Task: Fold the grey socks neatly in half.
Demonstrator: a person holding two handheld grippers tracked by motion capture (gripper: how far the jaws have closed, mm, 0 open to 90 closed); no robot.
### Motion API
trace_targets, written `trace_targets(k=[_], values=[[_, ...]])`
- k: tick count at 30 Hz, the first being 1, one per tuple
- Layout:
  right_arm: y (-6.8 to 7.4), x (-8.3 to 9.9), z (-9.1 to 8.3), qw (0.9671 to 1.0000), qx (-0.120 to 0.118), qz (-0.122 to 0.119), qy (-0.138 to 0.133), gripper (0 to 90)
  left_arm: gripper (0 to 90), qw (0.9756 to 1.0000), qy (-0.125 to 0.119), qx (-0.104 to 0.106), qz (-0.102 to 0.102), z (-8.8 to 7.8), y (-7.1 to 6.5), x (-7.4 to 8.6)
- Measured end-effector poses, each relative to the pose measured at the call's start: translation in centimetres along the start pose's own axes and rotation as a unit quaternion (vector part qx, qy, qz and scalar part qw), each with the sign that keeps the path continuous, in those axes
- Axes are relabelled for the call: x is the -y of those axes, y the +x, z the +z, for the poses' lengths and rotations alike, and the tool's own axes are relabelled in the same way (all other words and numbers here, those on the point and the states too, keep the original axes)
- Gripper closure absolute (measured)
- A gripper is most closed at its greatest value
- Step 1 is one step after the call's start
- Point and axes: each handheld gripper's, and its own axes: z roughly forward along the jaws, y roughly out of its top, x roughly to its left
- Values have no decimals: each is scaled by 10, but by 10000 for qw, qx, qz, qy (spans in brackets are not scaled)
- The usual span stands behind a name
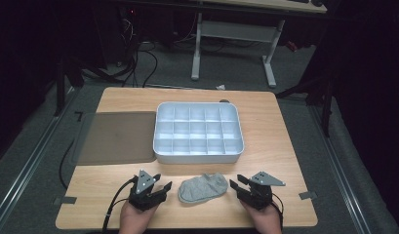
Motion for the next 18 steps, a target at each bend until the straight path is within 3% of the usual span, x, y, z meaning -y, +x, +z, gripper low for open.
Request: trace_targets(k=[11,18], values=[[3,-3,0,10000,-6,-25,-9,653,483,9993,52,328,153,3,-18,-1],[8,-6,4,9998,-187,-59,33,655,571,9988,98,403,262,3,-31,0]])
